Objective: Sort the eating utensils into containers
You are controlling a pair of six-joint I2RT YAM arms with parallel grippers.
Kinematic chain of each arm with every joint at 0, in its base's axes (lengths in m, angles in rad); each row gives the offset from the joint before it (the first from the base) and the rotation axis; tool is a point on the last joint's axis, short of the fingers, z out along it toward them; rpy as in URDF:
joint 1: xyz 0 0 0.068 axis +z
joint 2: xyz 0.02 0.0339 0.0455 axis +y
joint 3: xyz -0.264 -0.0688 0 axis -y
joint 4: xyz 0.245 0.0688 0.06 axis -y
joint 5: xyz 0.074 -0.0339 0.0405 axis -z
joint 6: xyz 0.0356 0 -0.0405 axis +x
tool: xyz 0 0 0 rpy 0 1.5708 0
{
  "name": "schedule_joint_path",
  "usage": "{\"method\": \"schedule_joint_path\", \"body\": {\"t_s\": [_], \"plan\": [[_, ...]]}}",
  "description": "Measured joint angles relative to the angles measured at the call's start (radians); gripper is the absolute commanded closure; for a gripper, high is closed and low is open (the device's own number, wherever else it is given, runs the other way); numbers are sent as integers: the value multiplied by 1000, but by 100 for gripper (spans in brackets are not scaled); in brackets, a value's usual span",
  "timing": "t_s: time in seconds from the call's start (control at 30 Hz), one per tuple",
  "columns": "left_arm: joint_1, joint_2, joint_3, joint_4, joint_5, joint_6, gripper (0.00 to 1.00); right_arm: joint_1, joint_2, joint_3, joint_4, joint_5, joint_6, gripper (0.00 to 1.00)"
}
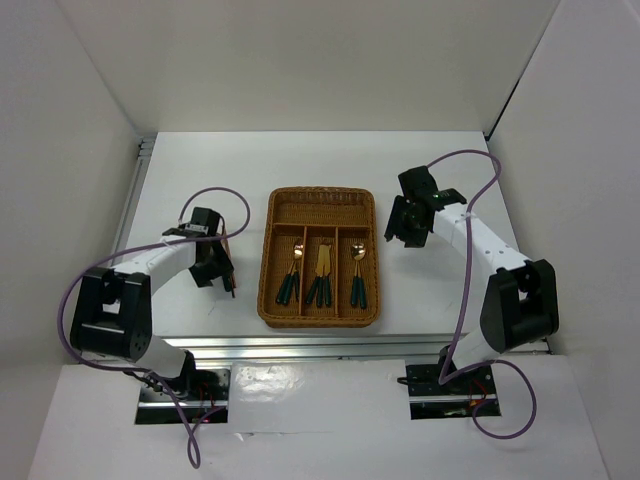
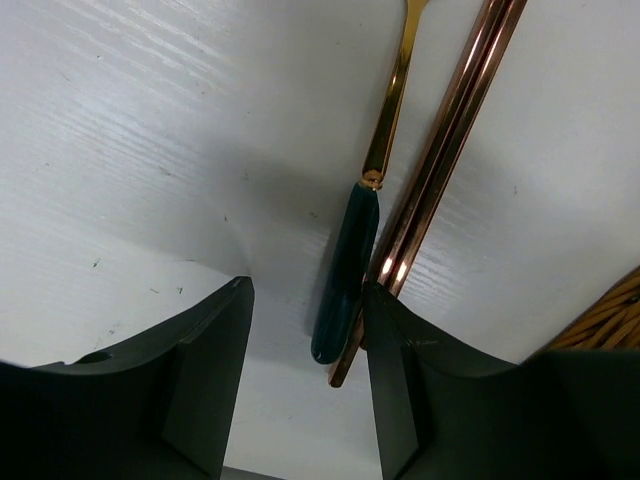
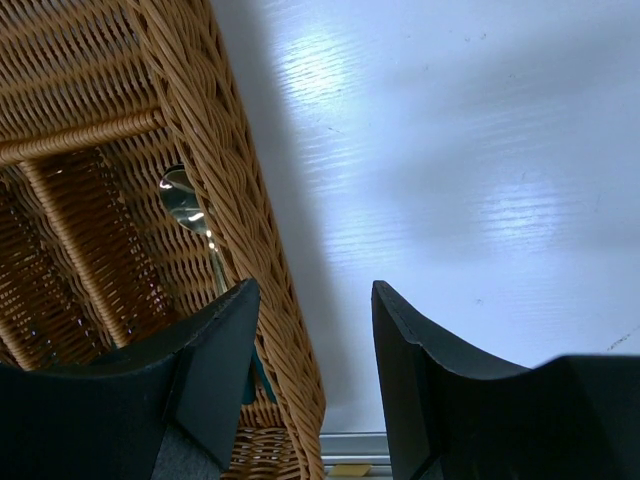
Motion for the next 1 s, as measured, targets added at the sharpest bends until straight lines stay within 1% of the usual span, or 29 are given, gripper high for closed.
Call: {"method": "schedule_joint_path", "body": {"t_s": [0.1, 0.23, 0.3, 0.47, 0.6, 0.67, 0.77, 0.8, 0.87, 1.0], "plan": [[0, 14, 9, 1, -2, 0, 42, 0, 0, -1, 2, -4, -3, 45], [0, 36, 31, 0, -7, 1, 42, 0, 3, -1, 3, -7, -5, 45], [0, 53, 42, 0, -9, 1, 46, 0, 7, -2, 5, -8, -5, 45], [0, 90, 65, -8, -19, 4, 49, 0, 17, -18, 11, -11, -5, 45], [0, 94, 69, -10, -20, 5, 58, -5, 17, -27, 14, -11, -5, 45], [0, 94, 69, -10, -20, 5, 67, -10, 17, -29, 14, -11, -5, 45], [0, 95, 69, -13, -20, 8, 68, -18, 17, -29, 18, -11, -5, 45], [0, 95, 69, -13, -20, 8, 71, -18, 17, -29, 19, -11, -5, 45], [0, 95, 69, -14, -21, 7, 73, -19, 19, -29, 19, -11, -5, 45], [0, 93, 69, -21, -30, 0, 73, -19, 23, -29, 19, -15, -5, 45]]}}
